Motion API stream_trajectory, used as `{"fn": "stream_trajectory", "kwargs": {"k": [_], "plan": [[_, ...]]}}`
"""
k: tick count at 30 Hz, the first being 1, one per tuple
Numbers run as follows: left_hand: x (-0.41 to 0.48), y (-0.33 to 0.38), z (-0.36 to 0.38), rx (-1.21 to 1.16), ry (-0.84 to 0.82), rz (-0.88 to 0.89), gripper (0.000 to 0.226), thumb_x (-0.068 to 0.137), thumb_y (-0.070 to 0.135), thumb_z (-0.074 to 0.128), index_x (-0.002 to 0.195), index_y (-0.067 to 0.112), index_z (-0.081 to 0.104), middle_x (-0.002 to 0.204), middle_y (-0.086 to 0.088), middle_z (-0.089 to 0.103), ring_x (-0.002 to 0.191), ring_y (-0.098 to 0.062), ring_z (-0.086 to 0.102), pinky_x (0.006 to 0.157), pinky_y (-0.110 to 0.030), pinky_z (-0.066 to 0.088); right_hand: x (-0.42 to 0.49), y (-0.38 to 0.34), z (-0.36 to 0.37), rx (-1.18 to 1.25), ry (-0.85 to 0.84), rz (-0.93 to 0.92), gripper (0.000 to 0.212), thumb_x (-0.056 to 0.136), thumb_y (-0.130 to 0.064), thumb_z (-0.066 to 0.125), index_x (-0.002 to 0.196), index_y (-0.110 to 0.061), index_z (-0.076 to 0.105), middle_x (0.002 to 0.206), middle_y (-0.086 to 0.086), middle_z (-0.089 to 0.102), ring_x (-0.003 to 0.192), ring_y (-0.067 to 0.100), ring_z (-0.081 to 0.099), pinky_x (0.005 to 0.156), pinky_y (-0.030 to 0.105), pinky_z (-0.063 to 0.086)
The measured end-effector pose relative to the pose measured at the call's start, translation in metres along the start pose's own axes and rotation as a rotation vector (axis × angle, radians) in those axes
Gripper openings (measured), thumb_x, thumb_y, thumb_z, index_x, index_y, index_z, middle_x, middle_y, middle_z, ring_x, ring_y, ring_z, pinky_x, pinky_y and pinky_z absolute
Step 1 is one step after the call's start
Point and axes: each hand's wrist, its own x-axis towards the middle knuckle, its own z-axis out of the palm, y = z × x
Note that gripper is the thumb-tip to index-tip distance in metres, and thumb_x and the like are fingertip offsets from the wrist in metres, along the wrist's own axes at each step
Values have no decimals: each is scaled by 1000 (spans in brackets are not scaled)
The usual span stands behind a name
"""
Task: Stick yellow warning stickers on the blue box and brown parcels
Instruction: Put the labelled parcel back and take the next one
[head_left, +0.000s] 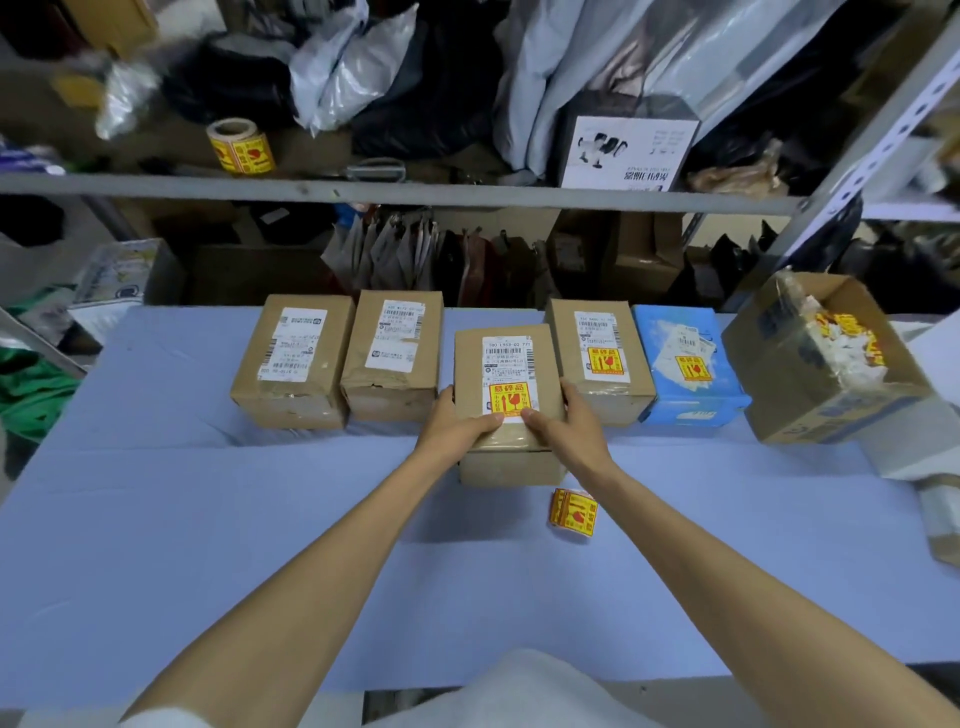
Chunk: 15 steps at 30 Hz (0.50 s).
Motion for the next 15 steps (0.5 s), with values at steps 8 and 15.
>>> {"fn": "stream_trajectory", "kwargs": {"k": [8, 15], "plan": [[54, 33, -11, 116, -9, 32, 74, 73, 13, 80, 135, 13, 41, 130, -4, 57, 119, -21, 55, 103, -36, 43, 64, -20, 2, -58, -37, 49, 51, 84, -17, 70, 129, -13, 47, 124, 4, 61, 104, 17, 58, 89, 31, 48], [97, 34, 1, 181, -60, -22, 69, 80, 9, 73, 139, 12, 36, 137, -6, 53, 126, -22, 50, 109, -42, 39, 103, -19, 9, -223, -12, 25, 41, 84, -7, 65, 122, -8, 50, 118, 5, 61, 107, 22, 58, 86, 30, 46]]}}
